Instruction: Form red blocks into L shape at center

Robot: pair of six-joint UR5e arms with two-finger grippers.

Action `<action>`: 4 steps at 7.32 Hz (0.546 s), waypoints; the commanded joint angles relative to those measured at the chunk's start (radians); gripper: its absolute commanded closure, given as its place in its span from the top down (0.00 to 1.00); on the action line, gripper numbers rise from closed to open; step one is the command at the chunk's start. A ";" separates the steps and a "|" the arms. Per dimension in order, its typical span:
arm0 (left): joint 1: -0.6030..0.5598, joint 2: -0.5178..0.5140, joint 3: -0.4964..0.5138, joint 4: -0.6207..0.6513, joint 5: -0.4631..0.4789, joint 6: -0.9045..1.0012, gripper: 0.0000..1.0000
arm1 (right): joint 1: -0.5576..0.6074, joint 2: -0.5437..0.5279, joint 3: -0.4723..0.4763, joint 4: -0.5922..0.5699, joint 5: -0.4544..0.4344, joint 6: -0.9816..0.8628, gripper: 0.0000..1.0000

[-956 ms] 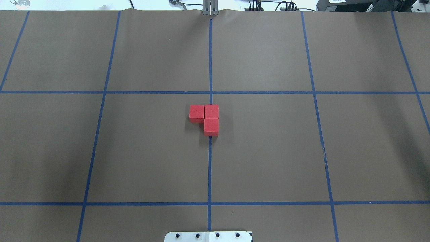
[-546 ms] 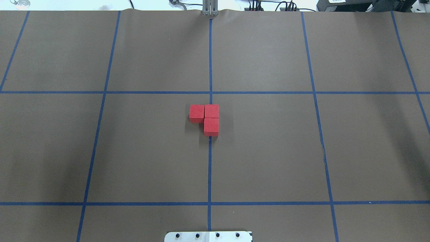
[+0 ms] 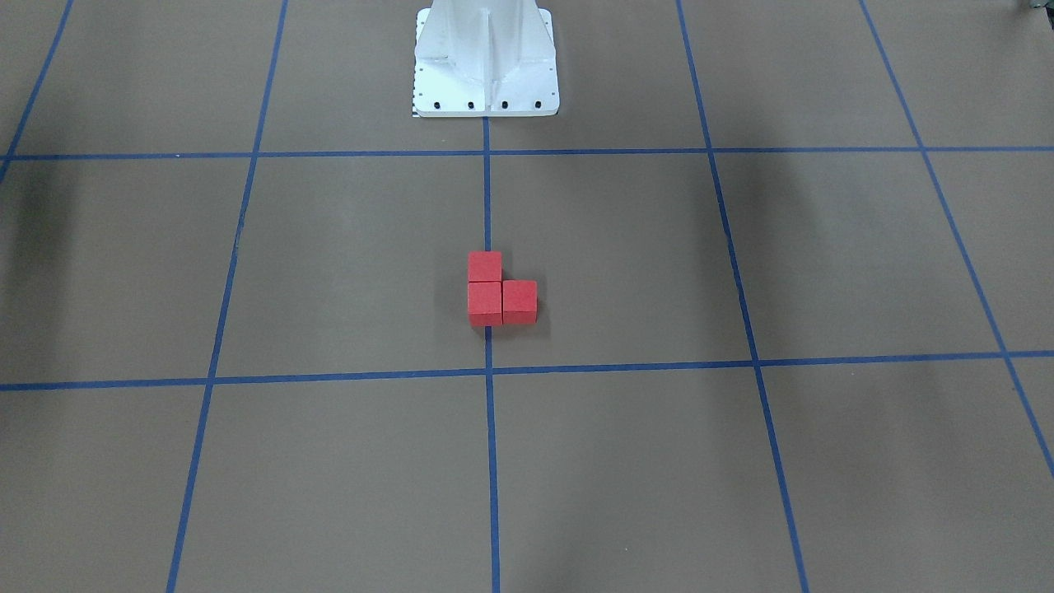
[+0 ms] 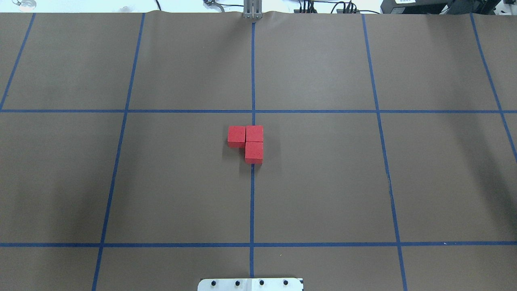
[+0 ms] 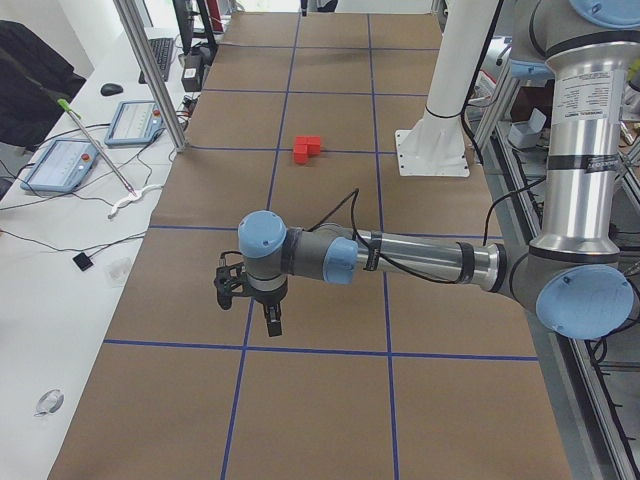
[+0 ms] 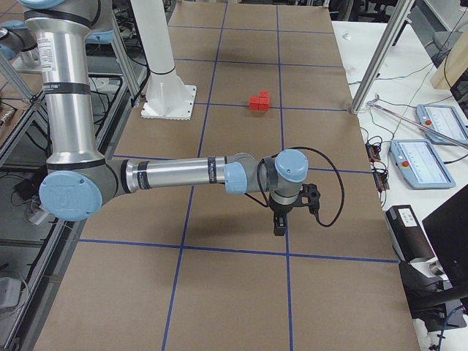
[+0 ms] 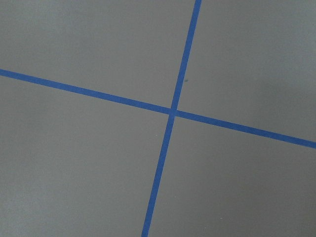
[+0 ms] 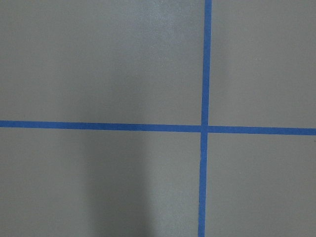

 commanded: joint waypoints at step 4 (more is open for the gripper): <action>0.000 -0.002 -0.002 -0.002 -0.002 0.000 1.00 | -0.020 0.000 -0.024 -0.003 -0.007 -0.085 1.00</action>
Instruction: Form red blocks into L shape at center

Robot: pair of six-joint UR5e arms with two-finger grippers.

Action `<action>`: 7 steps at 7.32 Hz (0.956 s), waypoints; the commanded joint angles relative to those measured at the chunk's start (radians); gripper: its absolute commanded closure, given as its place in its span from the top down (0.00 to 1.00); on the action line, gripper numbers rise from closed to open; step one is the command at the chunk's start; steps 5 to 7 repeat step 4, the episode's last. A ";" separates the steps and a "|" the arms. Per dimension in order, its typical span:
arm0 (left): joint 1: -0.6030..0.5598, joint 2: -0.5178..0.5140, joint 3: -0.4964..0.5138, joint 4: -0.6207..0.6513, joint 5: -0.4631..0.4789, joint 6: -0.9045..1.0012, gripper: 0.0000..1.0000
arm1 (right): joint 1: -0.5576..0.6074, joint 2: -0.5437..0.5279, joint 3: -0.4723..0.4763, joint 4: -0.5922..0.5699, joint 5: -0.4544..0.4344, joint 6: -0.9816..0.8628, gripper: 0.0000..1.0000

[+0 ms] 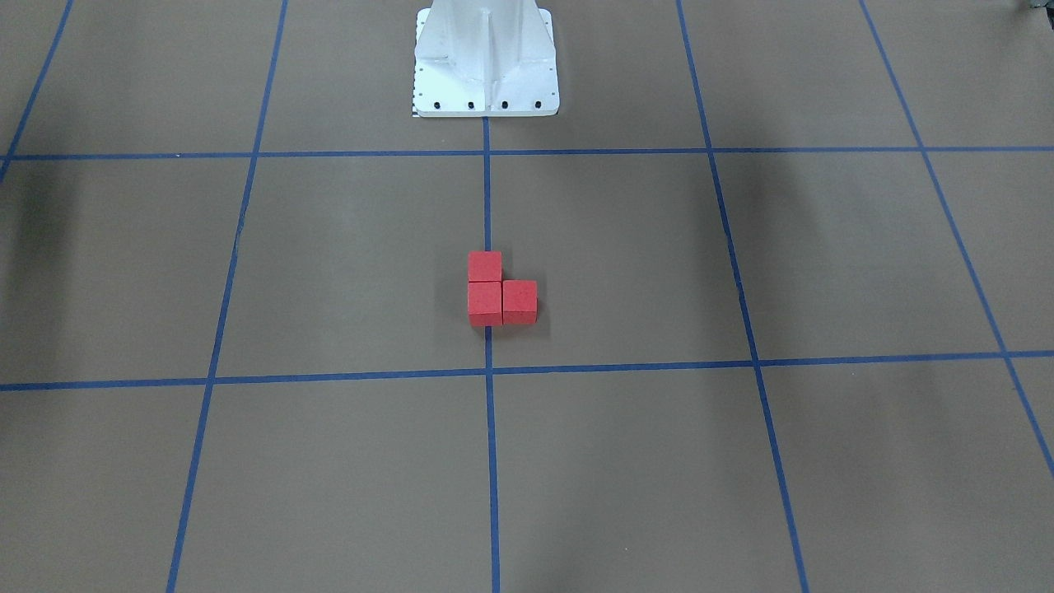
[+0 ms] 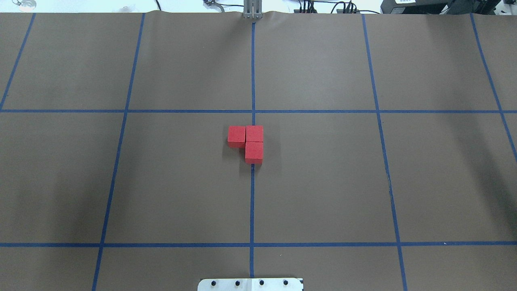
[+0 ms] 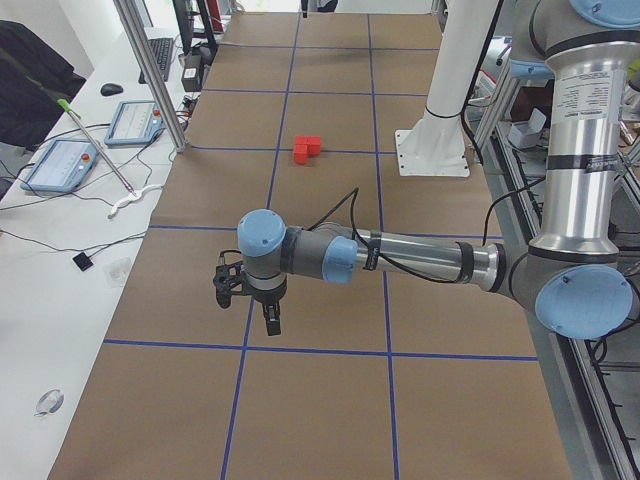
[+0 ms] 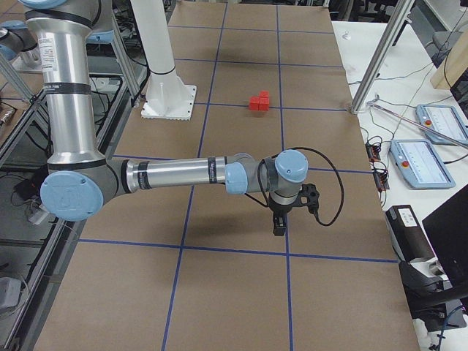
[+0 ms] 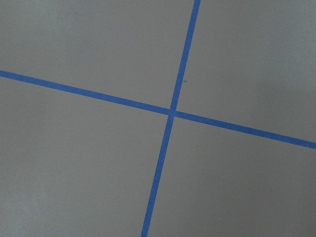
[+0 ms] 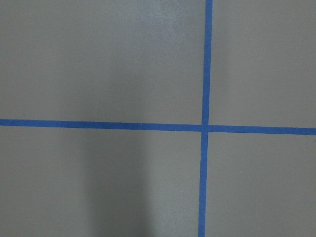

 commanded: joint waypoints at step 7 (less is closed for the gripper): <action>0.002 0.001 -0.015 -0.002 -0.005 0.001 1.00 | -0.005 0.002 -0.015 0.000 0.003 -0.044 1.00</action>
